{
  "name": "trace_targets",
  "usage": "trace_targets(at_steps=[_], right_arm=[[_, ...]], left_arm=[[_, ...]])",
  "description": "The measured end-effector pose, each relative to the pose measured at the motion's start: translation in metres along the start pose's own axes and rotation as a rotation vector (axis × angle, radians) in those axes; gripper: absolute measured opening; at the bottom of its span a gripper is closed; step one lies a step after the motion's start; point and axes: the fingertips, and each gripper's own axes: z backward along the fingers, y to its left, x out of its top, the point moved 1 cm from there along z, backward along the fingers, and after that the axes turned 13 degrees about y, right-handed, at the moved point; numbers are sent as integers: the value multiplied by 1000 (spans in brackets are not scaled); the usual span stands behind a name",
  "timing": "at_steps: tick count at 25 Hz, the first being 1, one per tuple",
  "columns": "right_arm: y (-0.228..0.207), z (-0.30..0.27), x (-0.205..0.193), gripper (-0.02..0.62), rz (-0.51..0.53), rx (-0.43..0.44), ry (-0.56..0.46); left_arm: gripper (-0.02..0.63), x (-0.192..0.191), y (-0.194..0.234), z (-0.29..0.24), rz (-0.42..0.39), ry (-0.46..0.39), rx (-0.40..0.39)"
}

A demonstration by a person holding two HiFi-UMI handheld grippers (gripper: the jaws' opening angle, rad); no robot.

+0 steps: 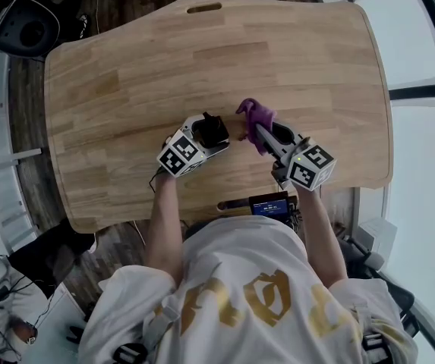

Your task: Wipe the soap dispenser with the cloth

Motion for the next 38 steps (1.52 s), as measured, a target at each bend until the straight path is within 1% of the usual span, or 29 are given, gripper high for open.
trace_targets(at_steps=[3,5,8,13,15,18,20,21,24,27,30,33,36,38], right_arm=[[0,1,0,51,0,4,-2],[1,0,0,51,3,8,-1],[2,-1,-1,49,0,13,5],[4,0,0,51,-1,13,0],[5,1,-1,51,4,16,2],[8,2,-2,51,12,14,3],[9,4,-2,51,14,10,1],[10,5,-1,51,15,9,0],[14,8,1,51,24,12,-4],[18,11,4,51,30,13,-18],[24,13,7,51,44,14,-26],[30,14,9,49,61,16,-23],[36,16,11,50,69,3,-26],[38,17,14,51,72,-6,-34]], left_arm=[[345,1,2,-2,-17,-4,22],[345,2,0,-2,-61,2,27],[345,-2,-4,-6,-134,43,15],[345,-6,-7,-11,-144,102,12],[347,-8,-9,-14,-160,128,14],[352,-11,-11,-15,-171,152,22],[353,-10,-11,-15,-167,155,24],[353,-9,-10,-15,-155,144,23],[383,-5,-8,-12,-99,104,26],[383,-4,-8,-8,-83,87,31],[383,-3,-10,2,-81,63,58],[382,4,-12,18,-52,7,87],[382,2,-19,28,-27,-5,97],[382,2,-21,36,-3,-29,115]])
